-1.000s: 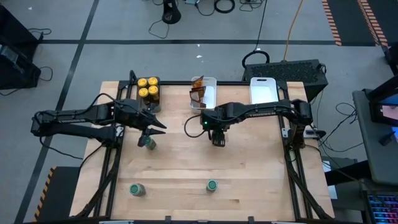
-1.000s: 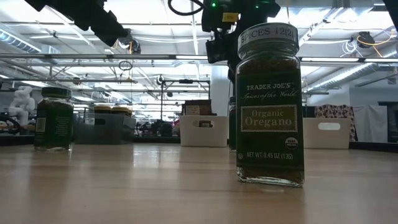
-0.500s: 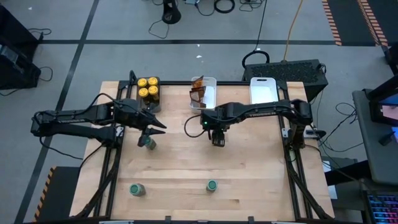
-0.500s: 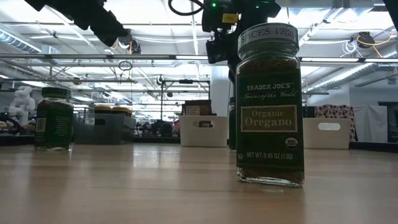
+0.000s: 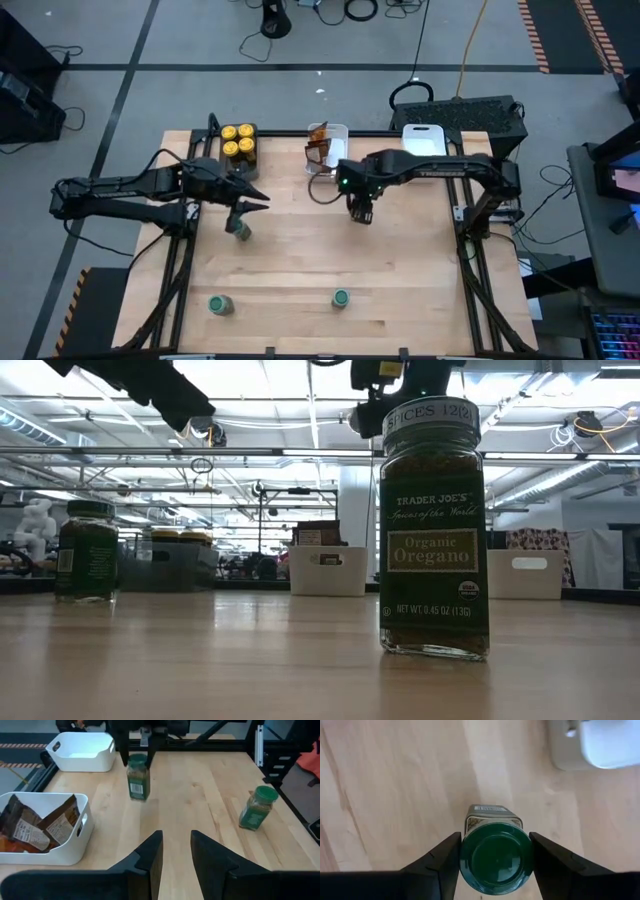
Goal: Sort spices by type
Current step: Put the top right green seasoning bottle into the right white bin
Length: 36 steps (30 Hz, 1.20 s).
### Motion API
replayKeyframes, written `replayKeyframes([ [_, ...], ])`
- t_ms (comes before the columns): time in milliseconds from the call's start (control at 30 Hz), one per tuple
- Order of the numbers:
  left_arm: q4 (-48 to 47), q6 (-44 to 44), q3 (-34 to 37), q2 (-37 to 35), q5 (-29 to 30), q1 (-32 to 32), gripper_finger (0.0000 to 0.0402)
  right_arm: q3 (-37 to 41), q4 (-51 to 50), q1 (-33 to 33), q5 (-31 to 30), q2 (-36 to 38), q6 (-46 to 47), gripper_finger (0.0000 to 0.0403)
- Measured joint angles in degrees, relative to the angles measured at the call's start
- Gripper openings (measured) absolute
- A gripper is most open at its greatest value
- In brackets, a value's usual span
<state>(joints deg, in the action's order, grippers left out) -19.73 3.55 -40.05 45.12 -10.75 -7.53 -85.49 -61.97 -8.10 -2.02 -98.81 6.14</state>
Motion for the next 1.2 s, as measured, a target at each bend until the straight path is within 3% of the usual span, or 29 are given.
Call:
replayKeyframes([
  [233,0.28,0.02,0.0,0.02,1.06,0.0,0.0105,-0.07,-1.46,-4.16,-0.3,5.75,3.92,0.0191],
  [433,-0.06,-0.75,0.01,0.0,1.3,0.0,0.0105,-0.12,-4.69,-8.54,-6.82,11.18,9.56,0.0192],
  [633,-0.07,-1.62,0.0,0.0,2.93,0.0,0.0105,-0.13,-7.57,-15.1,-7.45,14.82,13.59,0.0191],
  [1200,1.32,-4.83,0.0,0.28,7.61,0.0,0.0105,-0.13,-10.25,-35.79,-8.55,15.87,12.14,0.0192],
])
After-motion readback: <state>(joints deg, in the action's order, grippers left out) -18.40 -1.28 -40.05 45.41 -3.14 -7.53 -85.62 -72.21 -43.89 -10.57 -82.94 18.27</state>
